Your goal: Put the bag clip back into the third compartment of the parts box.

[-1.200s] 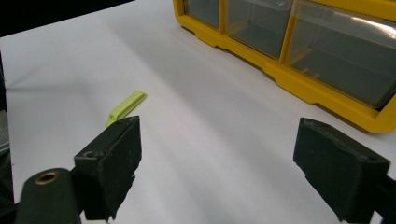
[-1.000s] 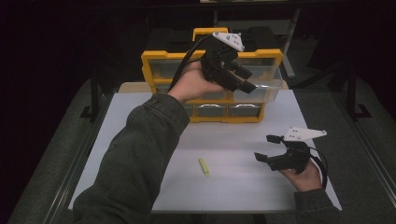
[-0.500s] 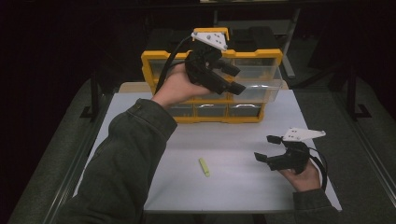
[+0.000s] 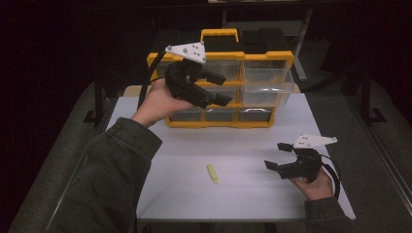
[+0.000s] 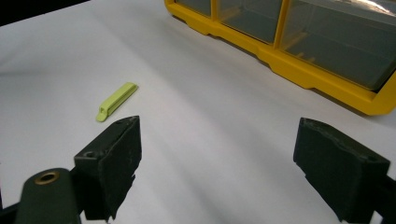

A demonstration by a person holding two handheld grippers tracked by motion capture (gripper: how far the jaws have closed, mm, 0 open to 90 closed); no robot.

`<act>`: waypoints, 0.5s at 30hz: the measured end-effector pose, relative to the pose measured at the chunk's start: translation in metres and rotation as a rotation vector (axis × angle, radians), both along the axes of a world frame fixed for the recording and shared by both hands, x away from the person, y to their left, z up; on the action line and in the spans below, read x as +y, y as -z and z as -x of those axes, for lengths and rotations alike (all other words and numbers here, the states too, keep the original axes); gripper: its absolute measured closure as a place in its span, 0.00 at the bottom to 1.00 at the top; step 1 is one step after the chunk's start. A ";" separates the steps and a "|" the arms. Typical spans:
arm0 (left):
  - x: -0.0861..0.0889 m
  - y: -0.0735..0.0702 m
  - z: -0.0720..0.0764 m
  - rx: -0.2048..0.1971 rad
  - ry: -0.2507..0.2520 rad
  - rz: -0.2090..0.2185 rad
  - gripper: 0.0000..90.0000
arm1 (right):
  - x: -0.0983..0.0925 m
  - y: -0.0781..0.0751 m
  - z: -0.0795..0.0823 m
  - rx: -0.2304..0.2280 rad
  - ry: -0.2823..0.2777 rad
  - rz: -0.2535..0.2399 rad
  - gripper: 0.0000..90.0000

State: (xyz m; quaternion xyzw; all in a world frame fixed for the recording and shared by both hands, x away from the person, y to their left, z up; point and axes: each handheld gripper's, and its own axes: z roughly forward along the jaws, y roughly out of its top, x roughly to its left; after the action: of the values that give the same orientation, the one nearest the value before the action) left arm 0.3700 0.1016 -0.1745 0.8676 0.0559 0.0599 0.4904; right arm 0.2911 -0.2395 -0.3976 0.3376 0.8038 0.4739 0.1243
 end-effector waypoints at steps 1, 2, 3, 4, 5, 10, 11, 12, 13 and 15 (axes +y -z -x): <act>0.003 0.002 0.001 0.004 -0.006 0.006 0.36 | 0.000 0.000 0.001 0.001 0.002 -0.005 0.16; 0.006 0.003 0.001 0.006 -0.008 0.006 0.37 | 0.000 0.000 0.001 -0.001 0.001 -0.006 0.16; 0.009 0.004 0.002 0.007 -0.012 0.003 0.37 | 0.000 0.000 0.001 0.001 -0.002 -0.005 0.16; 0.012 0.005 0.003 0.006 -0.017 0.006 0.37 | 0.000 0.000 0.001 0.001 -0.002 -0.006 0.16; 0.015 0.006 0.004 0.002 -0.014 0.005 0.37 | 0.001 0.000 0.001 0.002 -0.001 -0.008 0.16; 0.027 0.013 0.009 0.014 -0.029 0.027 0.35 | 0.002 0.000 0.001 -0.007 0.004 -0.005 0.16; 0.029 0.015 0.010 0.020 -0.036 0.025 0.34 | 0.002 0.001 0.000 -0.006 0.003 -0.003 0.16; 0.031 0.016 0.011 0.022 -0.043 0.028 0.32 | 0.002 0.001 0.000 -0.004 0.002 -0.002 0.16; 0.033 0.018 0.013 0.016 -0.045 0.023 0.31 | 0.002 0.002 -0.001 -0.002 0.003 -0.003 0.16; 0.037 0.020 0.017 0.007 -0.056 0.027 0.30 | 0.003 0.003 -0.002 0.002 0.003 0.004 0.16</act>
State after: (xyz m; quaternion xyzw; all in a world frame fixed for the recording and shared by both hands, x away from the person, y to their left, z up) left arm 0.3532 0.1387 -0.1947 0.8593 0.0829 0.0697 0.4999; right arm 0.2934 -0.2364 -0.4002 0.3390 0.8043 0.4718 0.1250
